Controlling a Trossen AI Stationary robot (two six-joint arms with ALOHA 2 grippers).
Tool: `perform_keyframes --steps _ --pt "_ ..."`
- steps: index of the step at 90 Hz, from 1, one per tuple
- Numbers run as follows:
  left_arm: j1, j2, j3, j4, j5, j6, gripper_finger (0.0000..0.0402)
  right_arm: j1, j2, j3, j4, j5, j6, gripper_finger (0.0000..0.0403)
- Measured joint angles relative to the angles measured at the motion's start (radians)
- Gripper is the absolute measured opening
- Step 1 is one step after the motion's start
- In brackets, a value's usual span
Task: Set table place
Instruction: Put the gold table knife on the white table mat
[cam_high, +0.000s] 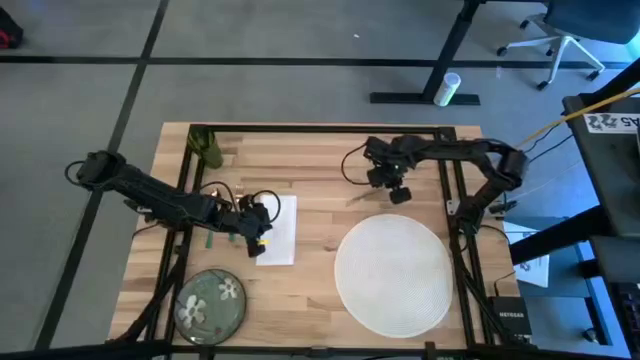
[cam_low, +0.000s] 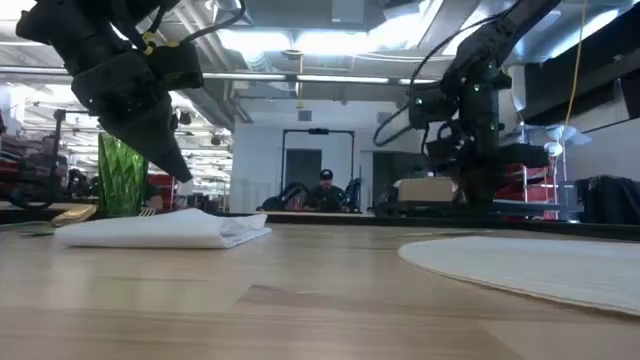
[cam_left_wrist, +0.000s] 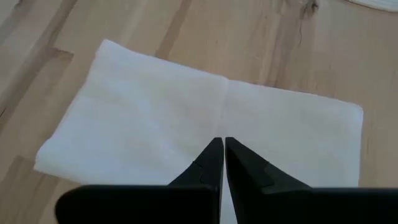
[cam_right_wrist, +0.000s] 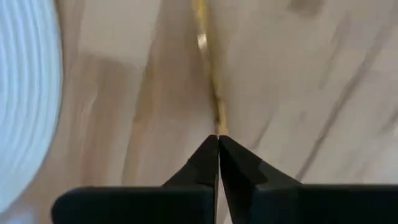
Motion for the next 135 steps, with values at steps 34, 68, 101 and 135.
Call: perform_keyframes --steps 34,68,101,135 --pt "0.000 0.000 0.000 -0.003 0.000 0.004 0.0000 0.000 -0.001 -0.037 0.050 0.049 -0.019 0.0104" --pt "0.000 0.000 0.000 -0.002 0.001 -0.001 0.0000 -0.058 0.046 -0.038 0.072 -0.007 -0.015 0.0078" --pt "0.000 0.000 0.000 -0.001 0.000 -0.001 0.0000 -0.057 0.054 -0.037 0.078 -0.024 0.008 0.0005" --pt "0.000 0.000 0.000 -0.001 0.000 0.008 0.0000 -0.048 -0.002 -0.033 0.037 -0.094 0.092 0.0000"
